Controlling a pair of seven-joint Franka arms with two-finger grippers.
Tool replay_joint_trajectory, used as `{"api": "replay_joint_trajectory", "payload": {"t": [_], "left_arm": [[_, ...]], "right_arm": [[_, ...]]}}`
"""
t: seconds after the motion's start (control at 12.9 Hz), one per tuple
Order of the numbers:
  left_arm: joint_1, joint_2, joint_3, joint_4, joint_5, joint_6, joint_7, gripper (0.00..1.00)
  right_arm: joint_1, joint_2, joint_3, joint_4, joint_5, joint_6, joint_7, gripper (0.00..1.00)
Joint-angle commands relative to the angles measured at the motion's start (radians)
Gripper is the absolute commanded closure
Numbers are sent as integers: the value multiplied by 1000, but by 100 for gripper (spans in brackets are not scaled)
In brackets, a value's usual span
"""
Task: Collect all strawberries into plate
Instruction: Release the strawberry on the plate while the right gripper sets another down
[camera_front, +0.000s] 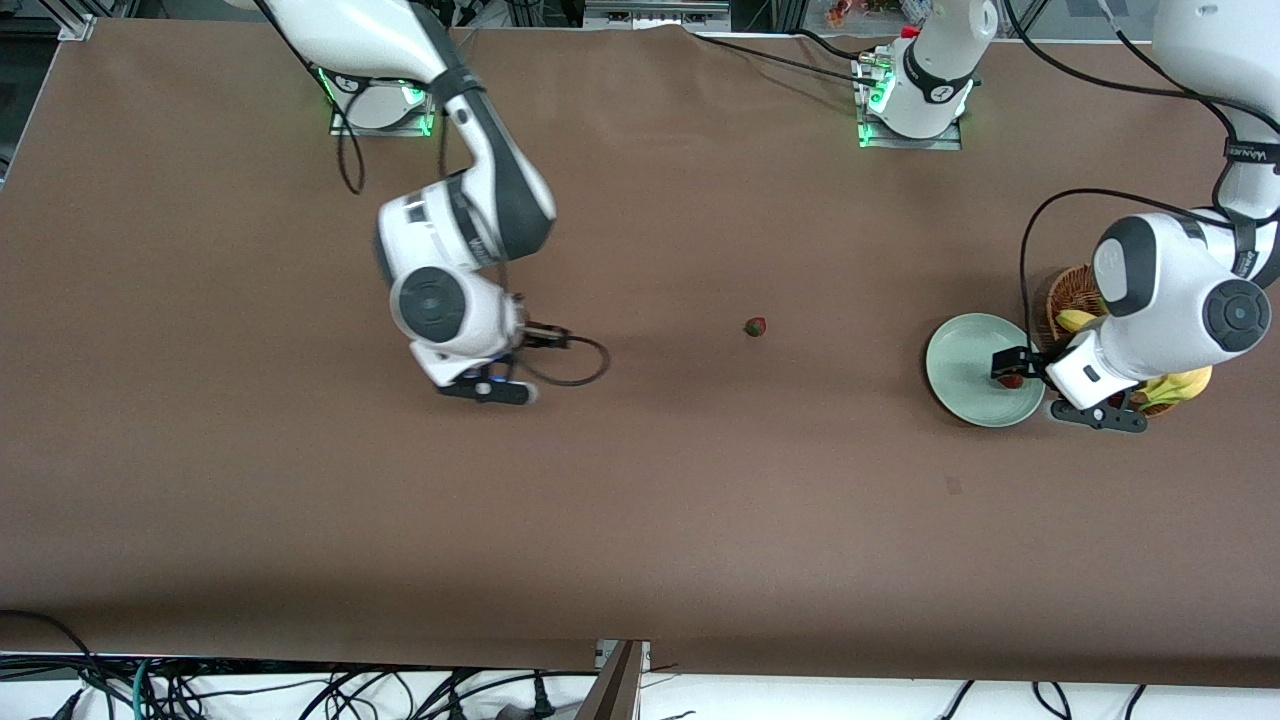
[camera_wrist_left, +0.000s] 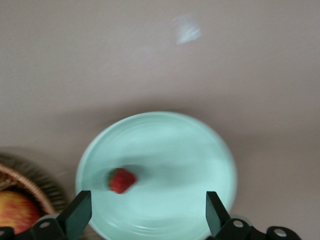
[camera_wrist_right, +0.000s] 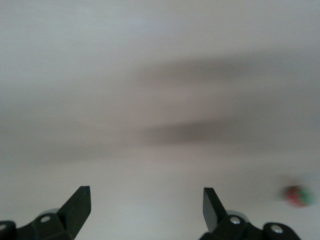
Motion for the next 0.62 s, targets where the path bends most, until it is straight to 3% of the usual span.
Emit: {"api": "replay_joint_trajectory", "payload": {"t": [0.0,0.23,0.54], "left_arm": [[-14,-42,-120,-19,-26,-16,-205,0],[-20,-40,-263,-30,-11,-4,-442,0],[-197,-2,-294,-59,58,106,-772,0]], "right_arm": [[18,-237,-73,-386,-62,129,-213,1],[16,-363,-116,-717,-109,406,-280,1],[16,-354,-115,-870,-102,599,-278,2]]}}
